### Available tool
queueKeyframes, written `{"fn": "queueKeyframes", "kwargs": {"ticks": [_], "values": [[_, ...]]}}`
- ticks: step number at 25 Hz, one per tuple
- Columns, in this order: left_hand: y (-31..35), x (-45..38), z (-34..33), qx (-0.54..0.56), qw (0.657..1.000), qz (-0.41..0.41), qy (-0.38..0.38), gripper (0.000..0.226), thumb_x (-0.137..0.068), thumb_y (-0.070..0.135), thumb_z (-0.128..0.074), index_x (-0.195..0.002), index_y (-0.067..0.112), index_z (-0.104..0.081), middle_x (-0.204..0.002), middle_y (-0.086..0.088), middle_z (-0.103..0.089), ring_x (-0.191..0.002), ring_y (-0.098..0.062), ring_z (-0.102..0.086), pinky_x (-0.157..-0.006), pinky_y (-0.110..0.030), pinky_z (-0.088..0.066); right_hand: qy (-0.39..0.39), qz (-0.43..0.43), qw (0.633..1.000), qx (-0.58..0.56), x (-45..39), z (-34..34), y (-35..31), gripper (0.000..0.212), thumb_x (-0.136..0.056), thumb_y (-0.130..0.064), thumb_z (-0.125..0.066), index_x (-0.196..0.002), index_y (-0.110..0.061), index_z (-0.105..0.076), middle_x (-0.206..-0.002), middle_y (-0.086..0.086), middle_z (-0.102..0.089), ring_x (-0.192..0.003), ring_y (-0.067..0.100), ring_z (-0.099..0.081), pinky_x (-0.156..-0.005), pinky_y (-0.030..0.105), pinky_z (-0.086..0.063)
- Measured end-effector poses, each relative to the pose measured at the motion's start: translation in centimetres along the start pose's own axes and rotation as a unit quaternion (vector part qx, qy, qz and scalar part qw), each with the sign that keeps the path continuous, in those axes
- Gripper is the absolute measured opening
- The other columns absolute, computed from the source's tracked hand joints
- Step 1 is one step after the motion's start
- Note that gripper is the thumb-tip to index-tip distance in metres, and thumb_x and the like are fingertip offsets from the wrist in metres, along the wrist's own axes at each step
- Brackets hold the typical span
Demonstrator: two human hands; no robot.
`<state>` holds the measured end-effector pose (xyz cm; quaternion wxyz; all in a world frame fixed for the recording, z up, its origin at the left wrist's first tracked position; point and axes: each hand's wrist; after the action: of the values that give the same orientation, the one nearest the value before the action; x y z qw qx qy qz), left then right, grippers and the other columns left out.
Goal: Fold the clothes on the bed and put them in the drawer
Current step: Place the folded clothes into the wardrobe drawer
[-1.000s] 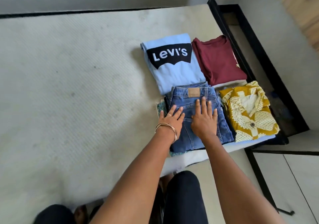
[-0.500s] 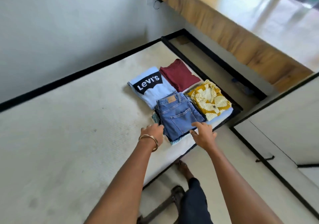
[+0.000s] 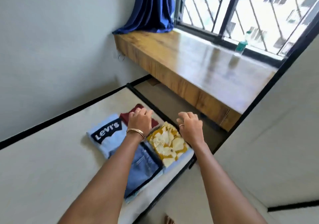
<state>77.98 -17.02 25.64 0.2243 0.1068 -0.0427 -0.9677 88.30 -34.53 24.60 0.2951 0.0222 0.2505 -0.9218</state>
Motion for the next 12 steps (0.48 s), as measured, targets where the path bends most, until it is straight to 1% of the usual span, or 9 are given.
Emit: {"fn": "queueKeyframes", "kwargs": {"ticks": [3, 6, 8, 10, 12], "values": [[5.4, -6.5, 3.0, 0.005, 0.999, -0.01, 0.036, 0.036, -0.087, 0.013, -0.054, -0.121, 0.021, -0.061, -0.112, -0.006, -0.063, -0.107, -0.03, -0.055, -0.084, -0.041, -0.043, 0.029, 0.026, 0.999, 0.001, -5.4, 5.7, 2.2, 0.032, -0.099, -0.025, -0.05, -0.129, -0.016, -0.058, -0.128, 0.007, -0.058, -0.12, 0.03, -0.049, -0.094, 0.047, -0.04], [11.4, -11.6, 5.1, -0.019, 0.996, -0.066, 0.058, 0.04, -0.089, 0.016, -0.053, -0.128, 0.022, -0.055, -0.121, -0.005, -0.06, -0.115, -0.028, -0.052, -0.091, -0.042, -0.04, 0.076, 0.013, 0.996, 0.043, -9.0, 10.3, 5.1, 0.034, -0.099, -0.027, -0.05, -0.131, -0.016, -0.056, -0.132, 0.008, -0.056, -0.125, 0.029, -0.046, -0.098, 0.047, -0.04], [15.4, -14.1, 5.9, -0.034, 0.991, -0.101, 0.076, 0.047, -0.089, 0.017, -0.053, -0.135, 0.021, -0.049, -0.129, -0.006, -0.055, -0.12, -0.028, -0.05, -0.096, -0.044, -0.038, 0.102, 0.012, 0.992, 0.076, -10.1, 12.6, 6.9, 0.04, -0.098, -0.025, -0.051, -0.136, -0.017, -0.052, -0.138, 0.009, -0.052, -0.129, 0.029, -0.042, -0.101, 0.047, -0.038], [18.2, -15.8, 6.4, -0.035, 0.987, -0.124, 0.094, 0.053, -0.088, 0.016, -0.053, -0.14, 0.02, -0.042, -0.135, -0.007, -0.05, -0.123, -0.029, -0.049, -0.098, -0.045, -0.037, 0.113, 0.013, 0.988, 0.101, -10.5, 14.6, 8.2, 0.046, -0.096, -0.024, -0.054, -0.141, -0.017, -0.046, -0.146, 0.009, -0.045, -0.135, 0.03, -0.036, -0.102, 0.048, -0.035], [21.4, -17.2, 7.1, -0.02, 0.982, -0.154, 0.109, 0.057, -0.088, 0.015, -0.054, -0.143, 0.019, -0.038, -0.136, -0.008, -0.048, -0.122, -0.03, -0.049, -0.096, -0.045, -0.038, 0.16, 0.001, 0.979, 0.129, -10.0, 17.2, 9.9, 0.049, -0.093, -0.023, -0.062, -0.14, -0.016, -0.049, -0.146, 0.011, -0.045, -0.135, 0.031, -0.039, -0.098, 0.05, -0.038]]}}
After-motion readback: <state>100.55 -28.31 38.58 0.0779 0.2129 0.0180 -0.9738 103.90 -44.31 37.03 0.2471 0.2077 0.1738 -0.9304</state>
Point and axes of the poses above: each hand's wrist, its own x-axis away from the middle knuckle, its own z-axis out of the back of the hand, y = z × x
